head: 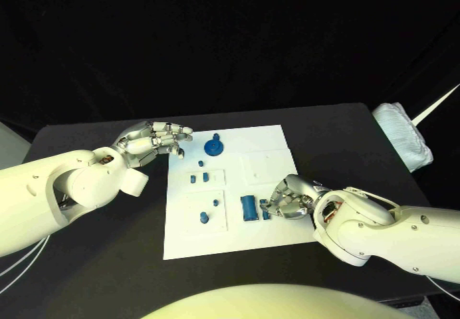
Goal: Assemble the parts on the task board
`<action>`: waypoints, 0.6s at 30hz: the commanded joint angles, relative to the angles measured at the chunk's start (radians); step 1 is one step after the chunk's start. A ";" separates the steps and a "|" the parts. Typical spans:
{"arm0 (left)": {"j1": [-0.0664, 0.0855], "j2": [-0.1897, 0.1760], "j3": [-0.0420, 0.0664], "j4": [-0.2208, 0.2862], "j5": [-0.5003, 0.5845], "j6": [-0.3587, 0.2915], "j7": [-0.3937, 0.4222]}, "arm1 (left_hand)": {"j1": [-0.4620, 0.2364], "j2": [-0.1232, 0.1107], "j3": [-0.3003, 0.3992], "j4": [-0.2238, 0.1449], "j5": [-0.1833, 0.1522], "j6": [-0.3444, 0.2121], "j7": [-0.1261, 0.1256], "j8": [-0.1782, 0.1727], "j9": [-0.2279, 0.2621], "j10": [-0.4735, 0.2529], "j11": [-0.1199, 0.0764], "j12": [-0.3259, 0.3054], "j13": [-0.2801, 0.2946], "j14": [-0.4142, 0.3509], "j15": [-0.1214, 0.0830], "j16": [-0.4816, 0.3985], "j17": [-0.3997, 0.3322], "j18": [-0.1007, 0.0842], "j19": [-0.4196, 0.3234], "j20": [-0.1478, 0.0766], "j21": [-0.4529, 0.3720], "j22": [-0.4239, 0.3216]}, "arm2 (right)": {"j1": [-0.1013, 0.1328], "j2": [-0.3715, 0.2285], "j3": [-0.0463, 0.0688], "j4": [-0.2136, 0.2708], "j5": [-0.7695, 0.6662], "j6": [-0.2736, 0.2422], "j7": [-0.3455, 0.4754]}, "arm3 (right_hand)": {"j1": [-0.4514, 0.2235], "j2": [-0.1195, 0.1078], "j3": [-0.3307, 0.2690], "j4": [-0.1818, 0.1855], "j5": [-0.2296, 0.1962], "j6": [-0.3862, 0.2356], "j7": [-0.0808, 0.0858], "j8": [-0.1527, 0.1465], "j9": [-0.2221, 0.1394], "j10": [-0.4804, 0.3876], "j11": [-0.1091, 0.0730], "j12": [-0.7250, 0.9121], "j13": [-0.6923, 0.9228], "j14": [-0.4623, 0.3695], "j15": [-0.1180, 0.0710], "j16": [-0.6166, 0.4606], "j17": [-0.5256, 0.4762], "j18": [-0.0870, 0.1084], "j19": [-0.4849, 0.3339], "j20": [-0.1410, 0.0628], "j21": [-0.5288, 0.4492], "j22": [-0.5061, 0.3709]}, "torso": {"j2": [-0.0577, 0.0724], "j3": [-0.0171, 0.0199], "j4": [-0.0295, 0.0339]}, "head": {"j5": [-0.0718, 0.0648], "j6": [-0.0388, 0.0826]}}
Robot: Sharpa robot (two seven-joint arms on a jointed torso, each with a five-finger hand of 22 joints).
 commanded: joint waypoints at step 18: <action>0.000 0.002 0.001 -0.009 -0.001 0.012 0.015 | -0.005 0.005 -0.005 0.002 -0.004 -0.008 -0.004 0.007 0.001 -0.008 -0.003 0.008 -0.002 -0.006 0.000 -0.002 -0.002 0.014 0.007 0.002 -0.005 -0.003 | 0.000 -0.022 0.000 -0.024 -0.049 0.029 0.041 | 0.225 -0.005 -0.119 -0.031 -0.249 -0.006 0.003 -0.003 -0.019 0.071 -0.006 -0.015 0.214 0.096 -0.004 -0.008 0.220 -0.008 0.097 -0.005 -0.017 0.254 | -0.001 -0.0008 0.0008 | -0.002 0.004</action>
